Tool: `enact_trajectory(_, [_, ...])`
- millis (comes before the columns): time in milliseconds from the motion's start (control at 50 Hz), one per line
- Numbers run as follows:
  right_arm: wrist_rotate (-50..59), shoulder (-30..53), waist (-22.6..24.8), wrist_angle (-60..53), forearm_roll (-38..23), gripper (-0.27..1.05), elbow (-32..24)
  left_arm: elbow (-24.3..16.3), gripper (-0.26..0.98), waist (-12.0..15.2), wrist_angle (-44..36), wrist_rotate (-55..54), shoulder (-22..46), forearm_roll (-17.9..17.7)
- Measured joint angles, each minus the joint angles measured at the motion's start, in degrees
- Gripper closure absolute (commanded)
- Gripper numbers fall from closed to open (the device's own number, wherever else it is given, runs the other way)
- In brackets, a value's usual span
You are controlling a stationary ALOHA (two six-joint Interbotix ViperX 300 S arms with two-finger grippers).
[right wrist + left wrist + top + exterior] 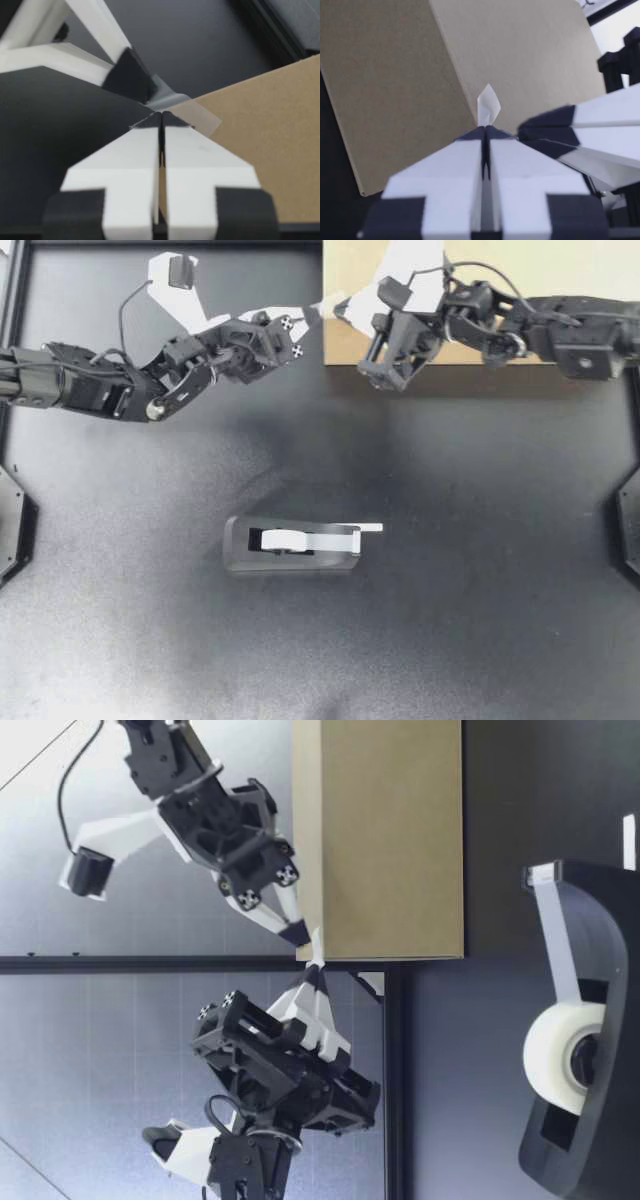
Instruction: Cut a small piece of tape from the tape dispenser then place it on the cardboard box's edge.
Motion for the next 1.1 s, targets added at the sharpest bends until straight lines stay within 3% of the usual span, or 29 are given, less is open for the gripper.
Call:
enact_trajectory(760, [-0.2,4.6,-1.8,2.2,-1.1,0.89,-5.0,0.5,0.82,0.1,0.0,0.7,0.0,-0.1])
enact_trajectory(920, [-0.2,4.5,-1.8,2.4,-1.1,0.89,-5.1,0.5,0.65,0.1,0.1,1.1,0.0,-0.1])
enact_trajectory(1100, [-0.2,4.6,-1.8,2.4,-1.1,0.89,-5.1,0.6,0.31,0.1,0.0,1.1,-0.1,0.2])
